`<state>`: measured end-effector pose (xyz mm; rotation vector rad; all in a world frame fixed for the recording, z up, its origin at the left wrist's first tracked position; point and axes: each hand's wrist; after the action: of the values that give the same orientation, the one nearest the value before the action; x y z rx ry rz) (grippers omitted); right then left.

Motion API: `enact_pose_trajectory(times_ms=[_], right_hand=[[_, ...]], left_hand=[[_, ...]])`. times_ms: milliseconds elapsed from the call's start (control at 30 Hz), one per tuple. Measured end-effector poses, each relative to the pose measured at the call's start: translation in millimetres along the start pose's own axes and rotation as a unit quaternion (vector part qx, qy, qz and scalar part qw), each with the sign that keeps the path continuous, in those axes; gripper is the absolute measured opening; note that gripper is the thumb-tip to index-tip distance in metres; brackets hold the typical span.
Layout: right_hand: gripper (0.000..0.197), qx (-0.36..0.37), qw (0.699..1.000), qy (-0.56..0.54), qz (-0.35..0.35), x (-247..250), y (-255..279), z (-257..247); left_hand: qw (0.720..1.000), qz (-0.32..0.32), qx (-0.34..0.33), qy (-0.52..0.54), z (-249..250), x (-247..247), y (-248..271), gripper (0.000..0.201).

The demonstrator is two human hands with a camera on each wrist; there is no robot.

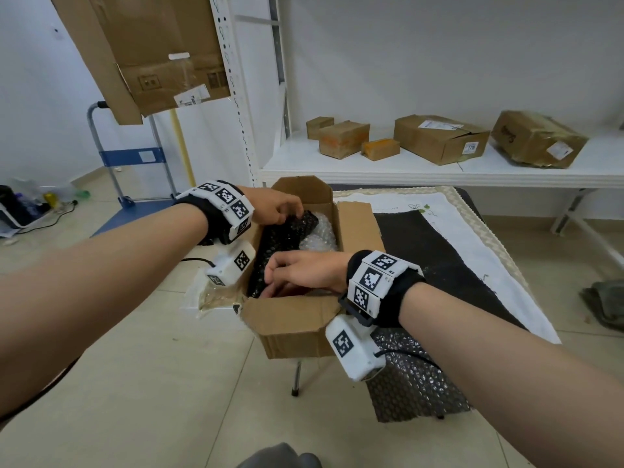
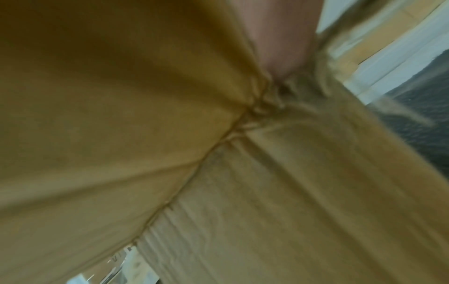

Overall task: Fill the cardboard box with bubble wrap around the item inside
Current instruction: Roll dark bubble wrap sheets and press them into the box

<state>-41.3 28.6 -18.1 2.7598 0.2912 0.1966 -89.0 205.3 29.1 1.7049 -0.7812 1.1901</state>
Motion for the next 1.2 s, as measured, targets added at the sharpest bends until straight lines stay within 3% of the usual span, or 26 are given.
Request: enact_pose_trajectory(times_ms=[167,267,400,500,700,767,933,1000,1100,1200], right_hand=[[0.015,-0.029,0.999,0.019,-0.018,9.3,-1.1,-3.1],[0.01,0.019,0.988,0.15,0.036,13.9,7.8,-15.4],[0.017,0.089,0.904,0.372,0.189,28.7,10.1,-26.2],[0.023,0.016,0.875,0.453,0.173,36.3,7.1,-25.7],[0.047,-0.058,0.766,0.627,0.127,36.0,3.7,-9.7],[0.05,-0.042,0.771,0.623,0.125,33.9,0.8,-6.8],[0.025,0.026,0.891,0.433,0.136,42.0,19.5,-21.7],[0.021,0.016,0.919,0.385,0.084,40.6,28.2,-26.4],[0.011,-0.058,0.906,0.419,-0.022,30.9,33.4,-28.1],[0.031,-0.115,0.866,0.485,-0.047,18.8,27.3,-25.0]], left_hand=[[0.991,-0.064,0.015,-0.115,21.4,-4.1,-0.3,0.046],[0.985,-0.1,0.018,-0.136,21.1,-5.1,7.5,0.049],[0.991,-0.125,0.001,-0.057,20.3,7.5,24.0,0.063],[0.99,-0.106,0.001,-0.088,23.0,3.2,24.1,0.086],[0.966,-0.03,-0.007,-0.257,28.8,-26.6,11.2,0.114],[0.96,-0.011,-0.001,-0.281,32.8,-33.3,9.6,0.118],[0.978,-0.03,0.018,-0.206,35.4,-20.0,14.6,0.109],[0.983,-0.071,0.031,-0.164,33.0,-12.3,16.4,0.112],[0.978,-0.12,0.064,-0.159,32.9,-10.8,14.4,0.125],[0.968,-0.129,0.074,-0.2,39.5,-14.0,13.0,0.132]])
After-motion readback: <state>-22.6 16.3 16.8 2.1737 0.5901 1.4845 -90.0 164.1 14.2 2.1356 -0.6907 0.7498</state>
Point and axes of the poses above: each hand's wrist, its own y-axis away from the middle knuckle, its own x-axis out of the back of the hand, z = x × y, and after that the axes turned 10 degrees about -y, right-handed
